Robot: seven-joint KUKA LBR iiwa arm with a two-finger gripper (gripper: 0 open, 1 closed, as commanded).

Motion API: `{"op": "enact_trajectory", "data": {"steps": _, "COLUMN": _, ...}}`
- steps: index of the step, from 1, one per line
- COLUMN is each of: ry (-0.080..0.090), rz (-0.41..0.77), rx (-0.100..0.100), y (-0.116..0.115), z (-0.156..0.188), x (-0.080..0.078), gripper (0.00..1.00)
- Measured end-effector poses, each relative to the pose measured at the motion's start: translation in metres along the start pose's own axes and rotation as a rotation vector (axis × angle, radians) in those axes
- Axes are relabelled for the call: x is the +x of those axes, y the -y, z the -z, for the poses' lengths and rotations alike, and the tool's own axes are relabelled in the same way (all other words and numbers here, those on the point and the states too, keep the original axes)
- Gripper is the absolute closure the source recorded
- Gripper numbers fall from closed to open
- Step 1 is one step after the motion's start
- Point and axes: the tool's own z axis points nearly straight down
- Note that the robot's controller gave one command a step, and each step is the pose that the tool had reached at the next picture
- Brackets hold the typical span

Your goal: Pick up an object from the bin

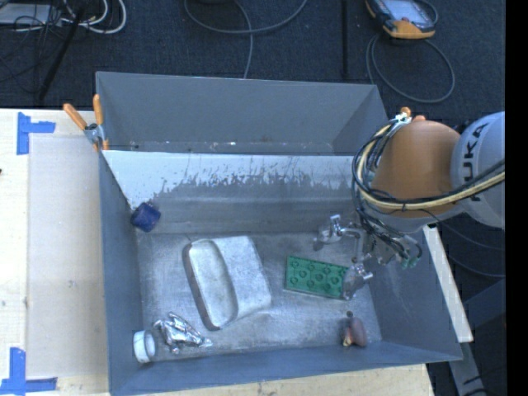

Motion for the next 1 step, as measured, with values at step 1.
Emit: {"op": "enact_trajectory", "data": {"steps": 1, "ry": 0.008, "rz": -0.107, "rx": 0.003, "y": -0.0111, "z": -0.0405, "x": 0.0003, "gripper": 0.0}}
